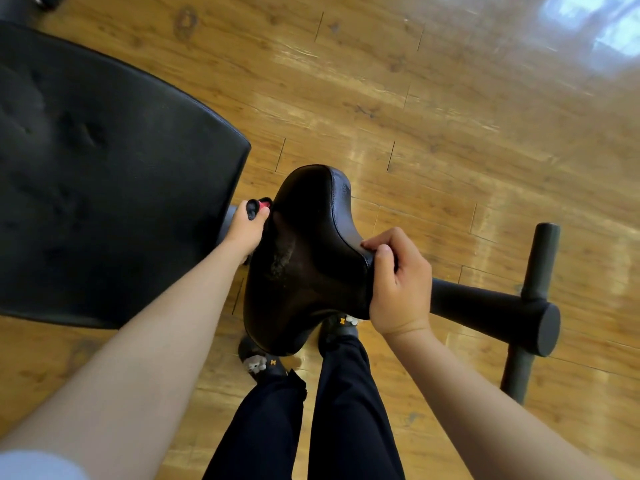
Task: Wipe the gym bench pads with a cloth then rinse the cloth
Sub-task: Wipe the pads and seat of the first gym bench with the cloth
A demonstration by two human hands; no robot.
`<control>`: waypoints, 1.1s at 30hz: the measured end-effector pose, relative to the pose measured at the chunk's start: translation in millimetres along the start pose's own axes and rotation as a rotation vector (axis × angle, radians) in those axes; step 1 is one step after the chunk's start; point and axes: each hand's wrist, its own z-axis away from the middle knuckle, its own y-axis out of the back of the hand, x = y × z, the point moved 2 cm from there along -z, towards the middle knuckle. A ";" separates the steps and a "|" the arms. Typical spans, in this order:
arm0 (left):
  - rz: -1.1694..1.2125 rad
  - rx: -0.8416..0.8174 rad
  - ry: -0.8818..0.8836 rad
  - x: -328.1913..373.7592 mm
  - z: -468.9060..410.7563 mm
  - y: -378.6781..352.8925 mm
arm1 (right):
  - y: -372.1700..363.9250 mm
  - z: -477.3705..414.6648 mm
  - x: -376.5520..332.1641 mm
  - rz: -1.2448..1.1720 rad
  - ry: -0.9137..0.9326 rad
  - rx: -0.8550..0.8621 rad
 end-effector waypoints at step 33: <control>-0.119 -0.047 -0.374 12.1 66.1 -17.8 | -1.9 1.2 0.3 -0.036 0.006 0.042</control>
